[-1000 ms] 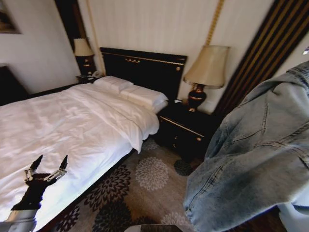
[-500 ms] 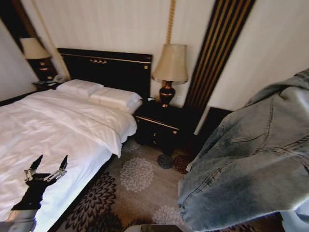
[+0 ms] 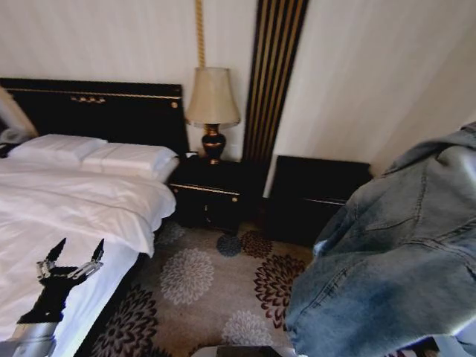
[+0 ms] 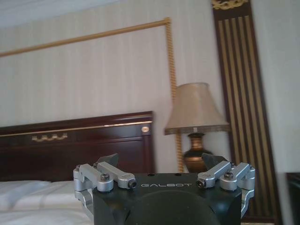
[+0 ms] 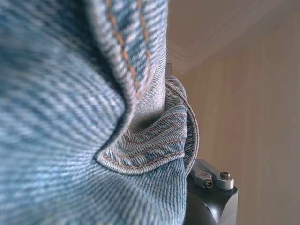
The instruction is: Pick up the clothes from the bed and hang them on the clothes hanger.
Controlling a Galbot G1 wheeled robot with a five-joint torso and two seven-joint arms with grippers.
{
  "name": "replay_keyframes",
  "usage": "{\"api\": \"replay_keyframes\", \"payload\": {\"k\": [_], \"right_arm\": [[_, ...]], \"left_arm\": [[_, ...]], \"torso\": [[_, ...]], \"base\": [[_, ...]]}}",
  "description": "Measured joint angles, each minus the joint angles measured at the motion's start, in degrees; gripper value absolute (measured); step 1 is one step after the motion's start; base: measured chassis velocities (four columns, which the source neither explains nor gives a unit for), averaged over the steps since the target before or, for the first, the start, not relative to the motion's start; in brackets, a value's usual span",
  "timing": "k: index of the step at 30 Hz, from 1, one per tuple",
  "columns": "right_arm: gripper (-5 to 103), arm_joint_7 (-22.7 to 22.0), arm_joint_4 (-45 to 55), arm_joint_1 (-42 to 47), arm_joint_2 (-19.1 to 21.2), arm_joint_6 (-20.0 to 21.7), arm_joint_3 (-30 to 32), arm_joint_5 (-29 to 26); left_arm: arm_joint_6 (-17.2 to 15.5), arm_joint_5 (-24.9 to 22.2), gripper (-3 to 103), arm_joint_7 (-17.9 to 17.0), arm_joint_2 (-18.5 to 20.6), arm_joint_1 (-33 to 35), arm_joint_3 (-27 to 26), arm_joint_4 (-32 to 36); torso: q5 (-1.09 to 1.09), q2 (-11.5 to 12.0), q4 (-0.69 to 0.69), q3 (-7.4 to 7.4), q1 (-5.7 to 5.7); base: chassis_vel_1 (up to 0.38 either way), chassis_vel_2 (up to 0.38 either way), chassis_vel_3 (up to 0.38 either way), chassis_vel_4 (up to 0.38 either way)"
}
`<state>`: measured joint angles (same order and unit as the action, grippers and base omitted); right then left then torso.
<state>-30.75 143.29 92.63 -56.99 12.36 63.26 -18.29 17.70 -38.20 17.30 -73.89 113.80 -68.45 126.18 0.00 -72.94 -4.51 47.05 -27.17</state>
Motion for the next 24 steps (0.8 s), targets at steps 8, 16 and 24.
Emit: {"api": "replay_keyframes", "payload": {"k": [8,16,24], "right_arm": [[22,0.2,0.0,1.9,-2.6,-0.5,0.0,1.9],[22,0.4,0.0,3.3,-5.4,-0.9,0.2,3.5],[22,0.6,0.0,3.6,-8.4,-1.4,-2.1,5.4]], "left_arm": [[0.0,0.0,100,0.0,0.0,0.0,0.0,0.0],[0.0,0.0,100,0.0,0.0,0.0,0.0,0.0],[0.0,0.0,100,0.0,0.0,0.0,0.0,0.0]], "torso": [[0.00,0.0,0.00,0.00,-0.01],[0.00,0.0,0.00,0.00,0.00],[0.00,0.0,0.00,0.00,-0.01]], "base": [[-0.124,-0.121,-0.129,-0.124],[-0.127,-0.129,-0.130,-0.129],[-0.124,-0.124,-0.120,-0.128]]}}
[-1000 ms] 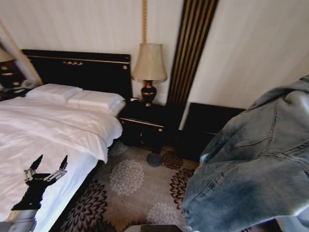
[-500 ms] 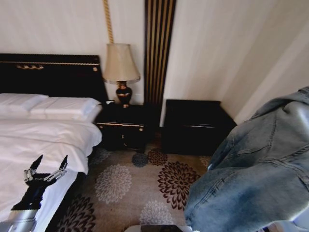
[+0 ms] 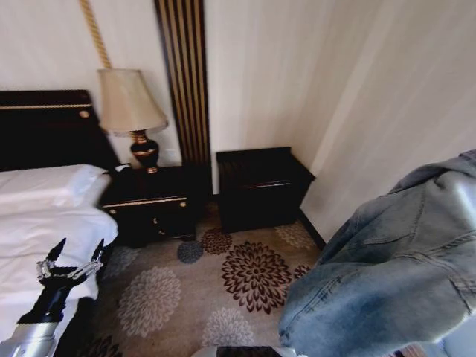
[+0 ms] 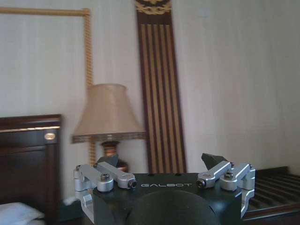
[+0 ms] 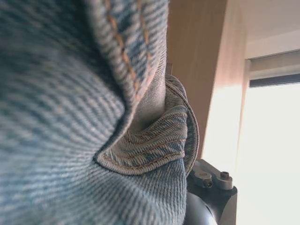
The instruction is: Pick up the clothes from the bed and hang them on the clothes hanger.
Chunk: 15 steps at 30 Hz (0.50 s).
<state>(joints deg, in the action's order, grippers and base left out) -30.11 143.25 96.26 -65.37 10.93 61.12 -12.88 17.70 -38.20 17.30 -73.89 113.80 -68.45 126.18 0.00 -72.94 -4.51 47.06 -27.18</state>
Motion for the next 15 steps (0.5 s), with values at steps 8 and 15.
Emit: {"api": "replay_keyframes", "payload": {"k": [8,15], "right_arm": [[22,0.1,0.0,0.0,-1.2,-0.1,-0.9,0.4],[22,0.2,0.0,-0.3,-2.1,-0.1,-1.4,0.4]], "left_arm": [[0.0,0.0,100,0.0,0.0,0.0,0.0,0.0],[0.0,0.0,100,0.0,0.0,0.0,0.0,0.0]], "torso": [[0.00,0.0,0.00,0.00,0.01],[0.00,0.0,0.00,0.00,0.00]], "base": [[-0.120,-0.127,-0.124,-0.128],[-0.122,-0.112,-0.124,-0.128]]}}
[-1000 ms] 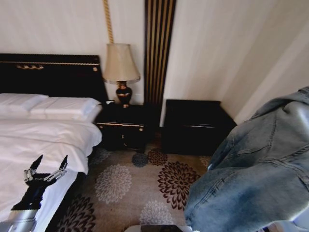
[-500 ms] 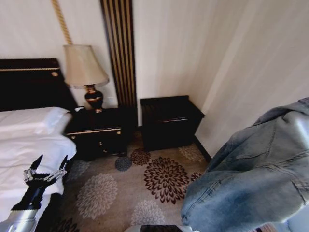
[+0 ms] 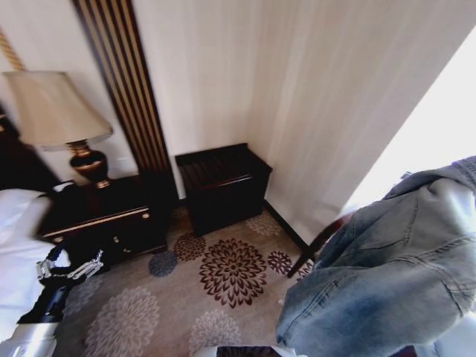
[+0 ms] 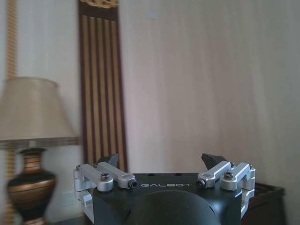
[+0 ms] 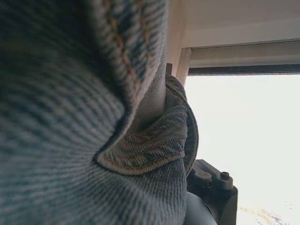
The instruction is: Pick up the clothes from the bed and hang them on the clothes hanger.
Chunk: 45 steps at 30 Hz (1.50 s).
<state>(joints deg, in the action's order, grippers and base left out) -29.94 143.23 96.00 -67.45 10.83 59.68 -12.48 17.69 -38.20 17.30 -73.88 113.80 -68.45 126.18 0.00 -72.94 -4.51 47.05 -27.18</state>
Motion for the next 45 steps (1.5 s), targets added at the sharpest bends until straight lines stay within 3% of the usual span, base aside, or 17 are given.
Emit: {"api": "replay_keyframes", "payload": {"k": [33,45], "right_arm": [[22,-0.3,0.0,1.0,-3.3,0.1,-1.3,0.9],[22,-0.1,0.0,1.4,-3.6,0.2,-1.8,1.3]], "left_arm": [[0.0,0.0,100,0.0,0.0,0.0,0.0,0.0],[0.0,0.0,100,0.0,0.0,0.0,0.0,0.0]], "torso": [[0.00,0.0,0.00,0.00,-0.01],[0.01,0.0,0.00,0.00,0.00]], "base": [[-0.124,-0.126,-0.121,-0.118],[-0.226,-0.311,-0.027,0.042]]}}
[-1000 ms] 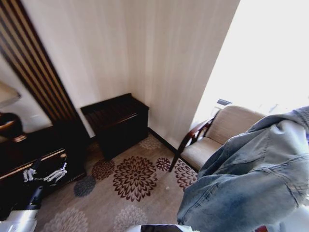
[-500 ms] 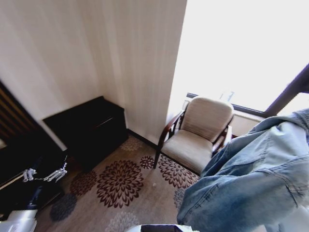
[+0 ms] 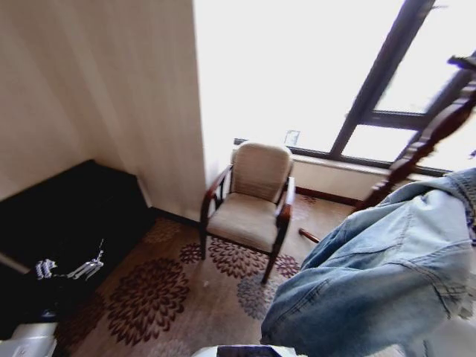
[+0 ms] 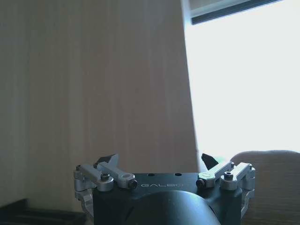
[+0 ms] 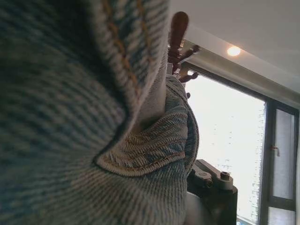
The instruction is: Pick up the clothes from the bed and hang them on the clothes hanger.
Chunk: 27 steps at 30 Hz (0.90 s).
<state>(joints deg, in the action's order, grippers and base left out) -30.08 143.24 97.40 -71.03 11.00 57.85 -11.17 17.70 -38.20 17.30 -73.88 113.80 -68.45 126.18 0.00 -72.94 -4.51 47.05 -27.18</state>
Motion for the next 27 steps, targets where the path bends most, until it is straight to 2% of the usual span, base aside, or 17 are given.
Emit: {"api": "replay_keyframes", "payload": {"k": [12,18,22,27], "right_arm": [[22,0.4,0.0,0.7,-1.0,-0.3,-1.0,1.0],[22,0.6,0.0,0.7,-0.9,-0.7,-1.1,1.1],[22,0.8,0.0,0.8,-0.9,-1.1,-0.9,1.1],[22,1.0,0.0,0.9,-1.1,-2.4,-1.0,1.7]], "left_arm": [[0.0,0.0,100,0.0,0.0,0.0,0.0,0.0],[0.0,0.0,100,0.1,0.0,0.0,0.0,0.0],[0.0,0.0,100,0.1,0.0,0.0,0.0,0.0],[0.0,0.0,100,0.0,0.0,0.0,0.0,0.0]], "torso": [[0.04,0.0,-0.01,0.01,0.00],[0.02,0.0,-0.04,0.01,0.00],[-0.11,0.0,0.01,-0.01,0.00],[-0.04,0.0,0.02,-0.01,0.02]], "base": [[-0.356,-0.395,0.105,0.142],[-0.138,-0.129,-0.034,-0.051],[0.014,0.013,-0.010,-0.010],[0.052,0.031,-0.027,-0.019]]}}
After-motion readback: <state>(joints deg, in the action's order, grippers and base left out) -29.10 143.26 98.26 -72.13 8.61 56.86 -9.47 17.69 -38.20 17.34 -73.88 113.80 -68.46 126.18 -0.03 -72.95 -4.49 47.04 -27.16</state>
